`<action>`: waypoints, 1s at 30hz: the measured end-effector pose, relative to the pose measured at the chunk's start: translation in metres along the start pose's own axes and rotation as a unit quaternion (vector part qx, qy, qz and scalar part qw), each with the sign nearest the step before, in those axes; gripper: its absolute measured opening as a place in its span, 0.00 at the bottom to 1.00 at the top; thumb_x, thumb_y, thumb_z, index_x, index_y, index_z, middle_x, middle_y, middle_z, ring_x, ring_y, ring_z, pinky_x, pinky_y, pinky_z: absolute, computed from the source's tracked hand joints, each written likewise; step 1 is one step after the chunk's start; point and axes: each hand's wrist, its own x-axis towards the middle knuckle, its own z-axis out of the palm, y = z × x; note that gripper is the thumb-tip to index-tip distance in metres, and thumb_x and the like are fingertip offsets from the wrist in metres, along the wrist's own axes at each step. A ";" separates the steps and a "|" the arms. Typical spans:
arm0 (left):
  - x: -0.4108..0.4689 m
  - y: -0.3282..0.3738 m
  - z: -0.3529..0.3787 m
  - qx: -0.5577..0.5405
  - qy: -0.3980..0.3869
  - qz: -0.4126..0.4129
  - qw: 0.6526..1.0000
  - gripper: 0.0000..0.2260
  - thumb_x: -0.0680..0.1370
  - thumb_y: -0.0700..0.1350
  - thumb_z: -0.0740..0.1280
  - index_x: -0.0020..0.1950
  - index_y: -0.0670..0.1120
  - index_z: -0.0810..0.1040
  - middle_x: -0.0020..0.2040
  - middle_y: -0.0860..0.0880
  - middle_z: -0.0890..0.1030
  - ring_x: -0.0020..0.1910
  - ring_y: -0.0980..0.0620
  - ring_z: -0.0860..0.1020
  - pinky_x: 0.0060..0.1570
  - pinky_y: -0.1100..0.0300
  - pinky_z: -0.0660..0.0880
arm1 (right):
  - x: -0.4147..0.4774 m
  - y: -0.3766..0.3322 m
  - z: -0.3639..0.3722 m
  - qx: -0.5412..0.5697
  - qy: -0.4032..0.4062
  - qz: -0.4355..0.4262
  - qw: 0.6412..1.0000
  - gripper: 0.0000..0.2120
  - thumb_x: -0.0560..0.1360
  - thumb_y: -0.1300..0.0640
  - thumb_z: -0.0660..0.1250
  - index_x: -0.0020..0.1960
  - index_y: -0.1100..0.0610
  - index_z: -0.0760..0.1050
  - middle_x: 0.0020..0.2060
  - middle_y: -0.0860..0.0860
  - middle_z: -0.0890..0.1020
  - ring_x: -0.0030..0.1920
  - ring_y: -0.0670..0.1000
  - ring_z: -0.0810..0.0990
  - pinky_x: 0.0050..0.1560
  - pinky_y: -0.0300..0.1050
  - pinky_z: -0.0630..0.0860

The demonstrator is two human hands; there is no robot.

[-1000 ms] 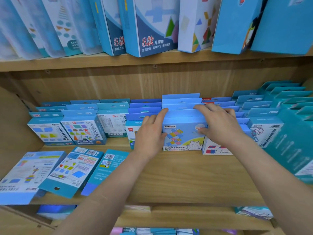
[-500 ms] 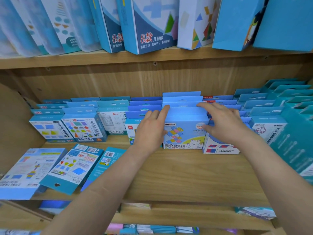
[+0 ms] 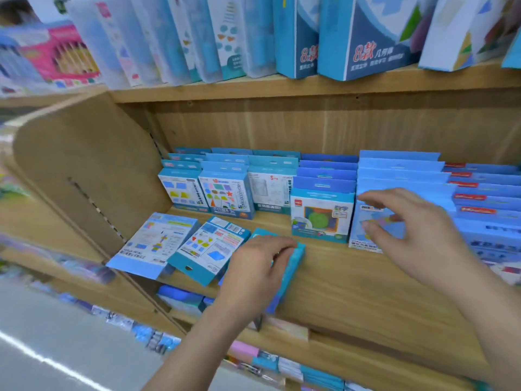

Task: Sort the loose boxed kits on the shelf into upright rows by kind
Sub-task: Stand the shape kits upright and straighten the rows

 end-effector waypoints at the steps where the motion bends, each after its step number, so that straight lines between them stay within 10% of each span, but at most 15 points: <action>1: -0.011 -0.008 -0.007 0.004 -0.003 -0.016 1.000 0.08 0.76 0.47 0.64 0.48 0.49 0.83 0.45 0.54 0.84 0.44 0.58 0.77 0.45 0.68 0.71 | 0.000 -0.007 0.012 0.015 -0.022 -0.010 1.000 0.17 0.71 0.59 0.71 0.60 0.51 0.77 0.51 0.43 0.77 0.51 0.45 0.76 0.54 0.45 0.73; 8: -0.065 -0.065 -0.051 0.031 -0.035 -0.061 0.997 0.09 0.73 0.43 0.63 0.45 0.50 0.82 0.41 0.57 0.81 0.41 0.61 0.76 0.41 0.73 0.69 | -0.006 -0.055 0.087 0.020 -0.183 -0.019 0.983 0.24 0.71 0.46 0.70 0.65 0.45 0.71 0.63 0.43 0.73 0.65 0.45 0.70 0.66 0.41 0.65; 14: -0.069 -0.105 -0.064 0.062 -0.044 -0.022 0.997 0.15 0.67 0.34 0.63 0.46 0.51 0.81 0.46 0.57 0.80 0.47 0.56 0.75 0.47 0.68 0.70 | -0.028 -0.078 0.140 -0.155 -0.309 -0.006 0.939 0.42 0.68 0.33 0.66 0.75 0.40 0.50 0.77 0.46 0.48 0.76 0.48 0.44 0.72 0.51 0.50; 21: -0.065 -0.129 -0.061 0.032 -0.061 0.022 0.997 0.21 0.67 0.34 0.65 0.55 0.53 0.78 0.55 0.54 0.79 0.56 0.55 0.73 0.54 0.66 0.72 | -0.041 -0.073 0.168 -0.154 -0.186 -0.022 0.970 0.25 0.75 0.49 0.65 0.71 0.43 0.67 0.73 0.45 0.65 0.73 0.50 0.63 0.65 0.54 0.68; 24: -0.063 -0.126 -0.064 -0.066 -0.039 -0.028 0.997 0.28 0.70 0.35 0.68 0.64 0.59 0.70 0.59 0.59 0.76 0.59 0.60 0.73 0.58 0.71 0.68 | -0.030 -0.080 0.147 -0.016 -0.031 0.043 0.998 0.12 0.75 0.53 0.65 0.57 0.49 0.81 0.54 0.44 0.83 0.57 0.43 0.79 0.56 0.43 0.76; 30: -0.032 -0.107 -0.071 -0.251 -0.096 -0.124 0.955 0.26 0.72 0.49 0.73 0.66 0.61 0.69 0.63 0.61 0.74 0.62 0.67 0.71 0.58 0.70 0.70 | -0.004 -0.089 0.098 0.305 0.071 0.254 0.915 0.08 0.72 0.61 0.70 0.37 0.51 0.83 0.32 0.46 0.83 0.34 0.44 0.77 0.36 0.36 0.72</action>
